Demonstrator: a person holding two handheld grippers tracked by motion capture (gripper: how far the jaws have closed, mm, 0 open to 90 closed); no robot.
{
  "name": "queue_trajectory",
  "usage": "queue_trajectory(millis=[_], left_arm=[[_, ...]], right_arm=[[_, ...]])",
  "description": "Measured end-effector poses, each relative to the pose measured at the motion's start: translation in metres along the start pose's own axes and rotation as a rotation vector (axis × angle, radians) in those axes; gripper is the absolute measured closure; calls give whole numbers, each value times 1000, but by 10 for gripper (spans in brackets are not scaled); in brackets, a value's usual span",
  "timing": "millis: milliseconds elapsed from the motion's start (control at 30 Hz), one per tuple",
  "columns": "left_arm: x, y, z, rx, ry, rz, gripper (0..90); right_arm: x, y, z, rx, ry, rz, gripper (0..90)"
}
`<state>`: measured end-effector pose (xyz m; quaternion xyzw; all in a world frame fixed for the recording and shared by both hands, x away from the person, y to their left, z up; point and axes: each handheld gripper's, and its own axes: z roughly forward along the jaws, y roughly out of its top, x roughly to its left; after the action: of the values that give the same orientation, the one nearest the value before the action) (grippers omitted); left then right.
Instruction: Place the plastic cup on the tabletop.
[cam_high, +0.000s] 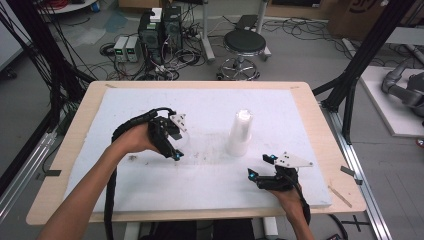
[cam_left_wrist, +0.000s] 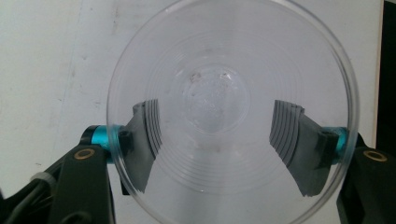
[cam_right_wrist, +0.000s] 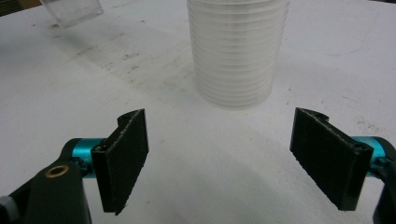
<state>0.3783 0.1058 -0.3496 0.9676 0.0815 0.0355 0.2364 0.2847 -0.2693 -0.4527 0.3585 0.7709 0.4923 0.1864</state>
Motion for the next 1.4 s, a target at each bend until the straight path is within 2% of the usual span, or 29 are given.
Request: queue_trajectory(millis=[333, 633, 800, 900, 1233, 1367, 1400], left_arm=[[8, 3, 21, 59, -10, -17, 334], [9, 6, 37, 96, -21, -20, 334], [7, 8, 43, 98, -26, -18, 334], [7, 7, 46, 75, -31, -26, 332], [6, 12, 52, 56, -30, -32, 327], [7, 10, 53, 59, -36, -49, 267], [7, 9, 54, 62, -32, -49, 213]], right_arm=[[1, 0, 0, 5, 3, -11, 191], [0, 0, 0, 9, 4, -5, 191], [0, 0, 0, 5, 3, -12, 191], [0, 0, 0, 5, 4, -11, 191], [0, 0, 0, 8, 3, -6, 191], [0, 0, 0, 9, 6, -5, 191], [0, 0, 0, 10, 6, -3, 191]])
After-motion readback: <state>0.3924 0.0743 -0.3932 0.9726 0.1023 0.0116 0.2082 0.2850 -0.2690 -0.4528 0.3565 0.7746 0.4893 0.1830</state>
